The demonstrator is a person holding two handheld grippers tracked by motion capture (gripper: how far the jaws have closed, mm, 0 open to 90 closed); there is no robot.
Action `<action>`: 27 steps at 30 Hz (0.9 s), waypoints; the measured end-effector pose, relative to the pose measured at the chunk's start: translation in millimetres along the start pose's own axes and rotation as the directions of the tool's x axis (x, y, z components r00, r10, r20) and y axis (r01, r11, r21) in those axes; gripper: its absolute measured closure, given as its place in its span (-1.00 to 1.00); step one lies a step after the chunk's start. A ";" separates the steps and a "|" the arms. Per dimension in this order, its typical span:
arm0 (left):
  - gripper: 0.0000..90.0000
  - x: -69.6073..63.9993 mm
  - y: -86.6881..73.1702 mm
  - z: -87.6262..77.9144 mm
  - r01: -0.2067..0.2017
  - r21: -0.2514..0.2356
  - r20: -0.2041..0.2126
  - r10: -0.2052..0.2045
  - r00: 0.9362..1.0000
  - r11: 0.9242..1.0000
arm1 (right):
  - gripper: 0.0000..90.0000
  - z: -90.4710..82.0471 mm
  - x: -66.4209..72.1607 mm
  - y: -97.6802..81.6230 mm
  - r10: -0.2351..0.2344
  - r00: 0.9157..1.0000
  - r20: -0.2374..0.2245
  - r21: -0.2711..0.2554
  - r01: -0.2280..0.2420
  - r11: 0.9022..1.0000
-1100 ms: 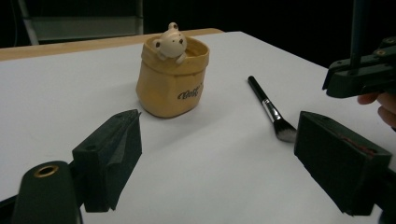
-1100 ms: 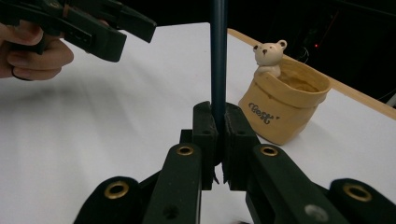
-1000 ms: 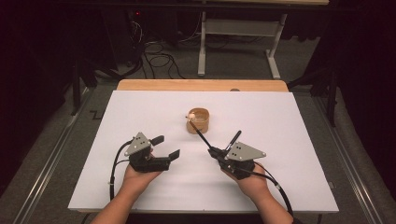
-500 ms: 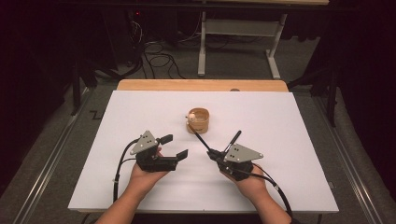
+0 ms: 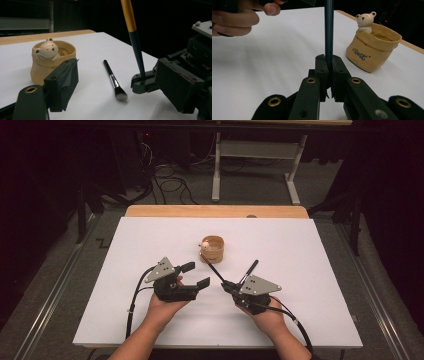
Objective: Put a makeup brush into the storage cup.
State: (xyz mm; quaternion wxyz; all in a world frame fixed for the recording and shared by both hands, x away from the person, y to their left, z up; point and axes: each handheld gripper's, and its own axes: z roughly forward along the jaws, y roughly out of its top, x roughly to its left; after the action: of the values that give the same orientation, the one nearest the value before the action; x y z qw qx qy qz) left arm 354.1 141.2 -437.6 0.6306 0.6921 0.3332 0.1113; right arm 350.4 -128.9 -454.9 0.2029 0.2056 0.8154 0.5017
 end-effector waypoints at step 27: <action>0.02 5.4 -4.9 -2.6 0.086 -0.056 0.100 -0.080 0.992 0.995 | 0.92 5.9 7.8 -5.7 -0.013 1.000 -0.026 0.013 0.013 1.000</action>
State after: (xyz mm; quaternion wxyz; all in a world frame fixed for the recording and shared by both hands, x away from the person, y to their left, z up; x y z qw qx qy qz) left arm 355.1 146.4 -443.2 0.6709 0.6628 0.3269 0.0611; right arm 346.3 -122.8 -463.4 0.1940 0.1951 0.8227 0.4975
